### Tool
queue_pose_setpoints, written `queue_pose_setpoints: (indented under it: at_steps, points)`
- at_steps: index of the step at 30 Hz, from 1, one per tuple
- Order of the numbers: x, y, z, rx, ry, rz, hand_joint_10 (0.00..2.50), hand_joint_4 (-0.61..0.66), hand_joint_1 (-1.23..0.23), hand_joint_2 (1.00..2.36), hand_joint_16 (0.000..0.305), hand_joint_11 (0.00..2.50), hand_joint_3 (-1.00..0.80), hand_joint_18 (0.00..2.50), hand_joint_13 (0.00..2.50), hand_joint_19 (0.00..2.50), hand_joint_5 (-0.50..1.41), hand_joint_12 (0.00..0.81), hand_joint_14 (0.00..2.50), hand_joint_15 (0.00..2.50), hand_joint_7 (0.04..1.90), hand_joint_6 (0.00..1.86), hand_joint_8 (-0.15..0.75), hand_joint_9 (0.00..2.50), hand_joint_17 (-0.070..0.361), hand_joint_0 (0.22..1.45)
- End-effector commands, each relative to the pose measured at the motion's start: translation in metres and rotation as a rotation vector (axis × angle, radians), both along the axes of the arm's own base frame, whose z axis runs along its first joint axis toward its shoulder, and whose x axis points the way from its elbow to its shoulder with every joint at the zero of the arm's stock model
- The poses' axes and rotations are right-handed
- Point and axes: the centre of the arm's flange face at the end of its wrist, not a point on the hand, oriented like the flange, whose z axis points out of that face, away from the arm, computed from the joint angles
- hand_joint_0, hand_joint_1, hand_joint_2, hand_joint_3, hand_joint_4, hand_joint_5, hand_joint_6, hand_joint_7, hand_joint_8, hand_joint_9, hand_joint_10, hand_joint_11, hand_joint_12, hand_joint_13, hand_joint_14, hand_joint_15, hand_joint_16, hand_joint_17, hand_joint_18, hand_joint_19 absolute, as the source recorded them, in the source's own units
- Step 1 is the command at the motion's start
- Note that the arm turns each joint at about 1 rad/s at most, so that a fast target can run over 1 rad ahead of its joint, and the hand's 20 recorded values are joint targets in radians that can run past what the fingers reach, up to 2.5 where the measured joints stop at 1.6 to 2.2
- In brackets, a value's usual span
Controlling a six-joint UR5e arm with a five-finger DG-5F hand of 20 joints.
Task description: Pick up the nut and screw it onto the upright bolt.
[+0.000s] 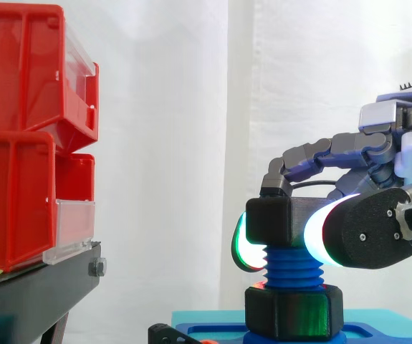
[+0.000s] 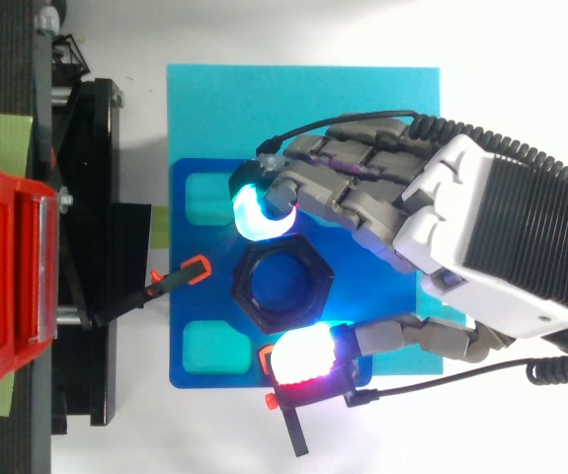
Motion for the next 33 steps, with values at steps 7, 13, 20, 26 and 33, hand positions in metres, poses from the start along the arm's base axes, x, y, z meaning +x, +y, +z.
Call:
queue_pose_setpoints:
  at_steps: [7, 13, 20, 26, 33]
  points:
    - [0.0, -0.002, 0.0, 0.001, -0.003, 0.0, 0.01, 0.2, -0.66, 1.0, 0.038, 0.27, -0.5, 0.55, 0.59, 0.25, -0.13, 0.305, 0.0, 0.08, 1.25, 0.5, 0.276, 0.79, 0.086, 0.56]
    - [0.0, -0.004, -0.002, -0.001, 0.003, -0.002, 0.01, 0.2, -0.66, 1.0, 0.038, 0.27, -0.5, 0.55, 0.59, 0.25, -0.13, 0.305, 0.0, 0.07, 1.25, 0.5, 0.277, 0.79, 0.086, 0.56]
    - [-0.005, -0.005, -0.015, 0.007, -0.034, -0.001, 0.01, 0.2, -0.66, 1.0, 0.038, 0.27, -0.5, 0.55, 0.59, 0.25, -0.13, 0.305, 0.0, 0.08, 1.26, 0.5, 0.277, 0.78, 0.086, 0.56]
    - [-0.004, -0.005, -0.015, 0.009, -0.046, -0.001, 0.01, 0.2, -0.66, 1.0, 0.038, 0.27, -0.5, 0.55, 0.59, 0.25, -0.13, 0.303, 0.0, 0.08, 1.25, 0.5, 0.275, 0.78, 0.086, 0.56]
    - [-0.005, -0.006, -0.016, 0.005, -0.035, -0.001, 0.01, 0.17, -0.68, 1.0, 0.042, 0.25, -0.5, 0.51, 0.54, 0.26, -0.19, 0.32, 0.0, 0.09, 1.03, 0.5, 0.257, 0.7, 0.094, 0.53]
